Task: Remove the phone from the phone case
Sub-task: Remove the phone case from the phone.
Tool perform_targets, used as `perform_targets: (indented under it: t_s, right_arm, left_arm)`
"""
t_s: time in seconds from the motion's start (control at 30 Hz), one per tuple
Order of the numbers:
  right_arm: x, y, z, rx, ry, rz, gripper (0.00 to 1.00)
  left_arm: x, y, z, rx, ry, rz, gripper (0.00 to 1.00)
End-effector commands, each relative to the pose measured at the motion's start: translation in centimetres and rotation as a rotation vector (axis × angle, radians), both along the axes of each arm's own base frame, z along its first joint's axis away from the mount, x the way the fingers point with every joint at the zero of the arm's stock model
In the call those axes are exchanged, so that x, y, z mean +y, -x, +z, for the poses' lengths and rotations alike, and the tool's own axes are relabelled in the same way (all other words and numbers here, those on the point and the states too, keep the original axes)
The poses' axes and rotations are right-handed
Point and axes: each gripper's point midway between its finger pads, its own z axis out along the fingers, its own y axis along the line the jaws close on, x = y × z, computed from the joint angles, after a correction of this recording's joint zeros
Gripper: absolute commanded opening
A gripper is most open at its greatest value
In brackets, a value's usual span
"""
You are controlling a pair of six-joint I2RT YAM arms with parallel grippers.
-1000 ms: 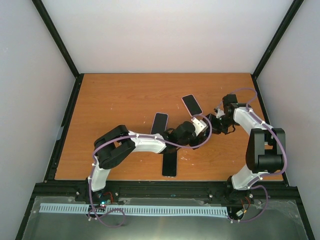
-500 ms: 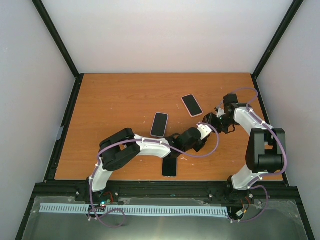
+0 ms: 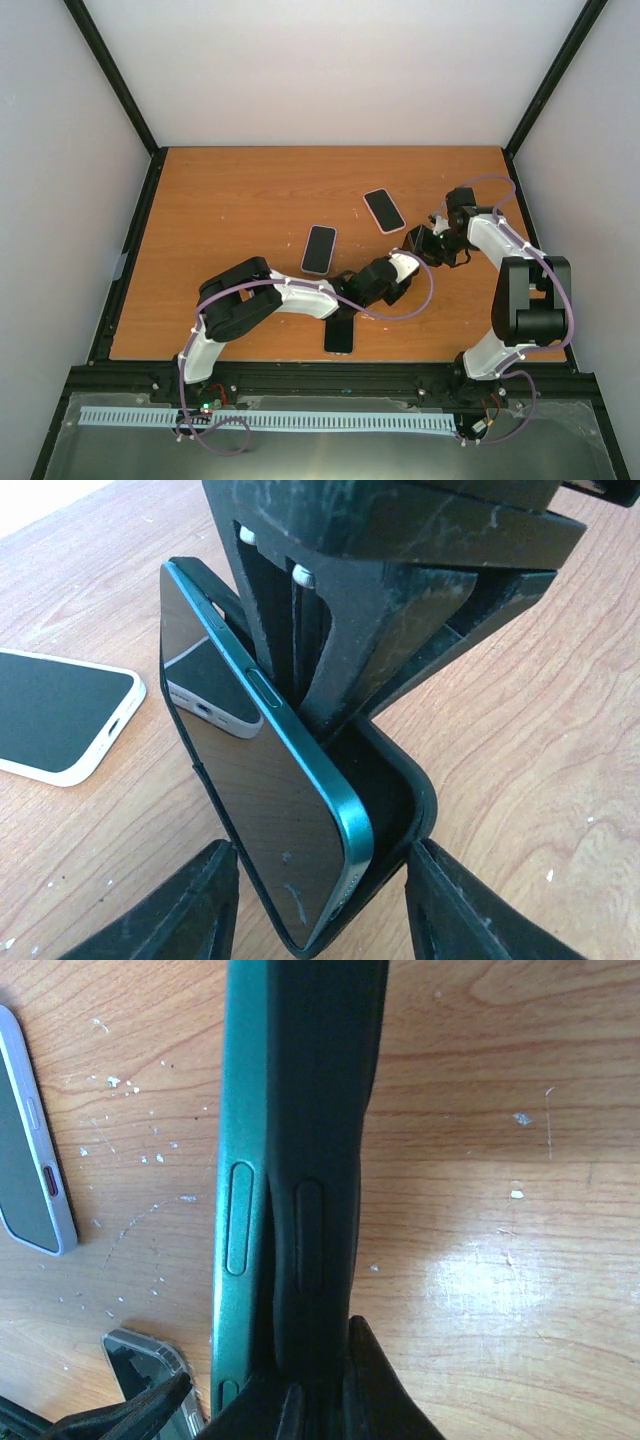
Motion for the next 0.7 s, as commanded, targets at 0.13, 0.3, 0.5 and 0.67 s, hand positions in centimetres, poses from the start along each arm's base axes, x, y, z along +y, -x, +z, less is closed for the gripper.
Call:
perform_targets:
  t_s: [0.13, 0.3, 0.5, 0.67]
  right_arm:
    - [0.5, 0.5, 0.7, -0.011, -0.032, 0.024, 0.03]
    - [0.6, 0.6, 0.7, -0.012, -0.035, 0.025, 0.03]
    - [0.7, 0.6, 0.8, -0.009, -0.045, 0.027, 0.03]
    - [0.8, 0.8, 0.7, -0.01, -0.047, 0.03, 0.03]
  left_arm:
    - [-0.1, -0.8, 1.7, -0.044, 0.037, 0.029, 0.44]
    - [0.3, -0.6, 3.5, -0.076, 0.091, 0.024, 0.51]
    - [0.2, -1.1, 2.3, -0.068, 0.054, 0.052, 0.54]
    - [0.0, -1.2, 3.1, -0.061, 0.087, 0.061, 0.52]
